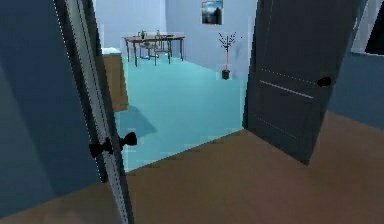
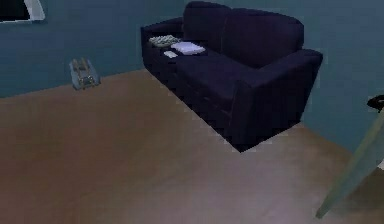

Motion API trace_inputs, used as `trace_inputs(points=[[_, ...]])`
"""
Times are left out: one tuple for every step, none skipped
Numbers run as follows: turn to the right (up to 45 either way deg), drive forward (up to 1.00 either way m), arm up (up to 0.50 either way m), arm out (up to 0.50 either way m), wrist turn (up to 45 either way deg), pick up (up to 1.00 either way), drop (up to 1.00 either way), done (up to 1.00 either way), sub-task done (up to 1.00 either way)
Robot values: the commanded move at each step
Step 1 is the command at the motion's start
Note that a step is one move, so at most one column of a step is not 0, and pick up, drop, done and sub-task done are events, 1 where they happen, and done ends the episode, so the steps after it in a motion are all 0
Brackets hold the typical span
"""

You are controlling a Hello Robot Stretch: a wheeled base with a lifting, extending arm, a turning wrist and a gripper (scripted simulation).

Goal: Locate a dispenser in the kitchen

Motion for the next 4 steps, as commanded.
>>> trace_inputs(points=[[6.0, 0.0, 0.0, 0.0, 0.0, 0.0, 0.0, 0.0, 0.0], [0.0, 0.9, 0.0, 0.0, 0.0, 0.0, 0.0, 0.0, 0.0], [-24.0, 0.0, 0.0, 0.0, 0.0, 0.0, 0.0, 0.0, 0.0], [0.0, 1.0, 0.0, 0.0, 0.0, 0.0, 0.0, 0.0, 0.0]])
